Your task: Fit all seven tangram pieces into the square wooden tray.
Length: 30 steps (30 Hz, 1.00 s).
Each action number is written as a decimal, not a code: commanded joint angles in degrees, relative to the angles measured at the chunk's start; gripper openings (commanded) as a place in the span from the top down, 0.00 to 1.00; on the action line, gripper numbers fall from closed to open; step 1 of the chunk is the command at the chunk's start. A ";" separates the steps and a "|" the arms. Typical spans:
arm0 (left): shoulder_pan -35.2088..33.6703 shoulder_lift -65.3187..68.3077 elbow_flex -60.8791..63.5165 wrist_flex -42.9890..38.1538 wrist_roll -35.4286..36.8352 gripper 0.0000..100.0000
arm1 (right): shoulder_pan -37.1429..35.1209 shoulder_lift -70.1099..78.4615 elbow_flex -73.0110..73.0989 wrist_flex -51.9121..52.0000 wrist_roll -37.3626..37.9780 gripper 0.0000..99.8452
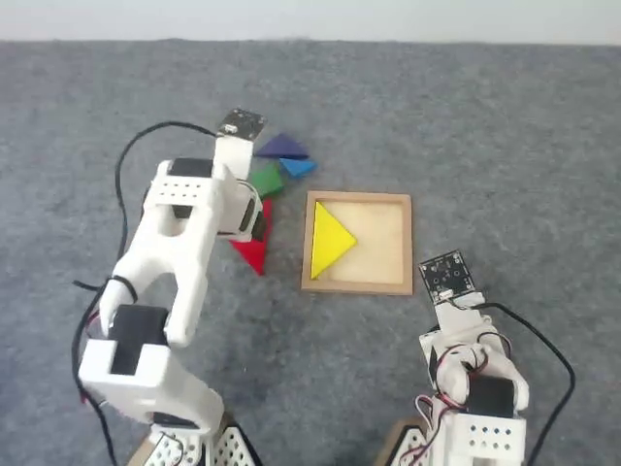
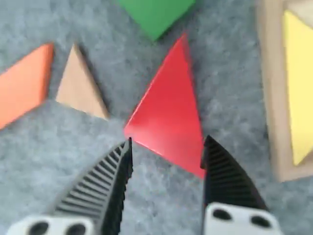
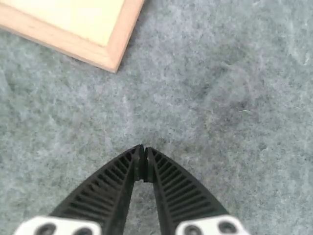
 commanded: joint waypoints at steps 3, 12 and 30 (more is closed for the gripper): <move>-1.14 5.36 -8.40 1.67 2.02 0.77 | -0.13 -0.84 0.97 0.13 0.44 0.99; -1.67 14.51 -12.70 5.27 0.00 0.75 | -0.22 -0.84 0.97 0.13 0.44 0.99; -6.68 16.88 -12.00 5.36 -4.13 0.74 | -0.22 -0.84 0.97 0.13 0.44 0.99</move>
